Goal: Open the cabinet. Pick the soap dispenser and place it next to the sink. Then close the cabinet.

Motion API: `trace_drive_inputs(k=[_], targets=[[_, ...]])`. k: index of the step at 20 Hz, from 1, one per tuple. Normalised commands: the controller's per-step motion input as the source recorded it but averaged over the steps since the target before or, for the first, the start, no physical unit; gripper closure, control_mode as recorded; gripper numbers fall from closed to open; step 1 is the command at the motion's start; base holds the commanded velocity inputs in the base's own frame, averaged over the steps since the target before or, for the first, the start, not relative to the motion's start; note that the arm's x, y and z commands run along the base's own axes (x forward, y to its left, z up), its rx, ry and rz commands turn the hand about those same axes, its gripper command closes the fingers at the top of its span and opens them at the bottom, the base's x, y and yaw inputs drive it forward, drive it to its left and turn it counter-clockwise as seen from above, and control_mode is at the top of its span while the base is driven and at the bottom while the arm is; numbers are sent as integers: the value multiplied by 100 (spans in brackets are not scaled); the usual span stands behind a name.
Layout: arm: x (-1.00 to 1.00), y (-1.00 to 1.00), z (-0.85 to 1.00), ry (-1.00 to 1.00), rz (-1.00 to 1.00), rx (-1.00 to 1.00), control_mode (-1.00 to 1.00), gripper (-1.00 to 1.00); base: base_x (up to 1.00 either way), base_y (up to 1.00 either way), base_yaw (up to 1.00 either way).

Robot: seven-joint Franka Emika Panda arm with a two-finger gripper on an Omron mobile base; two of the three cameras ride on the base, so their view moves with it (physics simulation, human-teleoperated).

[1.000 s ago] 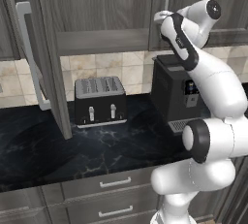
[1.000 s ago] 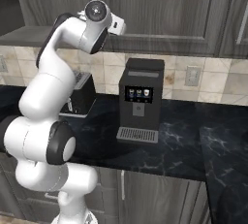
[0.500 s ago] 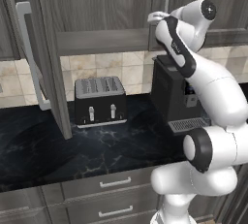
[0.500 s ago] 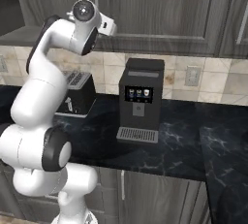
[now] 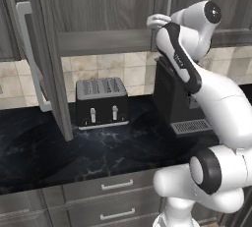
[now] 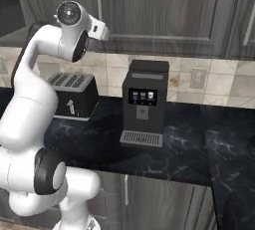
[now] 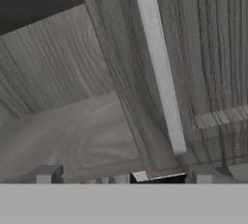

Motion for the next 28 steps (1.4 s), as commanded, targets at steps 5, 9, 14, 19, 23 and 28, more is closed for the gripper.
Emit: trace_drive_inputs(k=[5,9,14,19,23,28], targets=[[-74,7,1,0,0,0,-100,-100,0,0,0],[-80,14,4,0,0,0,-100,-100,0,0,0],[-78,12,1,0,0,0,-100,-100,0,0,0],[-87,13,0,0,0,0,-100,-100,0,0,0],[-97,17,1,0,0,0,-100,-100,0,0,0],[-80,14,1,0,0,0,-100,-100,0,0,0]])
